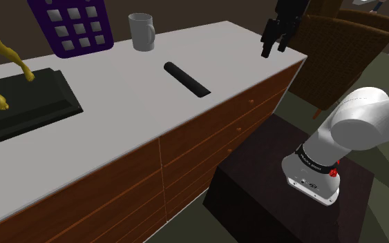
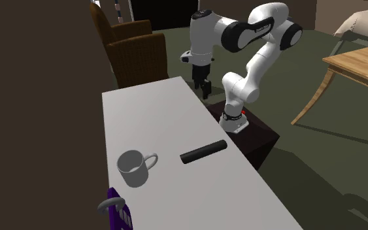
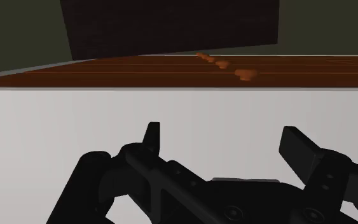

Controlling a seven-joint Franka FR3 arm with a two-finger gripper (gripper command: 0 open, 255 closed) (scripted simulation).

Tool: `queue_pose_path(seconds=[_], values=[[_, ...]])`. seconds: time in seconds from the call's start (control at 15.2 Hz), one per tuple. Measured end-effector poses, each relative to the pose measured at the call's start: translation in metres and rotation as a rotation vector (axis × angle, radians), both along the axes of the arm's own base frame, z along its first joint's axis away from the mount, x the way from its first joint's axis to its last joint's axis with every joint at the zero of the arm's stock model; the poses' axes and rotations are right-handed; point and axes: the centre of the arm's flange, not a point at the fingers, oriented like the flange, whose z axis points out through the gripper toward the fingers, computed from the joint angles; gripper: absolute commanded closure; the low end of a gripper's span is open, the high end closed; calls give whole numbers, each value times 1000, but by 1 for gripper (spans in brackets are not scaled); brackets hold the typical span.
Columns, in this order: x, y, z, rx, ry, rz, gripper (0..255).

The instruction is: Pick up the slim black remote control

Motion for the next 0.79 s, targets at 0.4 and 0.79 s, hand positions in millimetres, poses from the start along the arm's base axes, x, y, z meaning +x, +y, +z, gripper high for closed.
queue_pose_path(seconds=[0.4, 0.79], values=[[19, 46, -8, 10, -11, -9, 0], [47, 111, -14, 27, -29, -23, 0]])
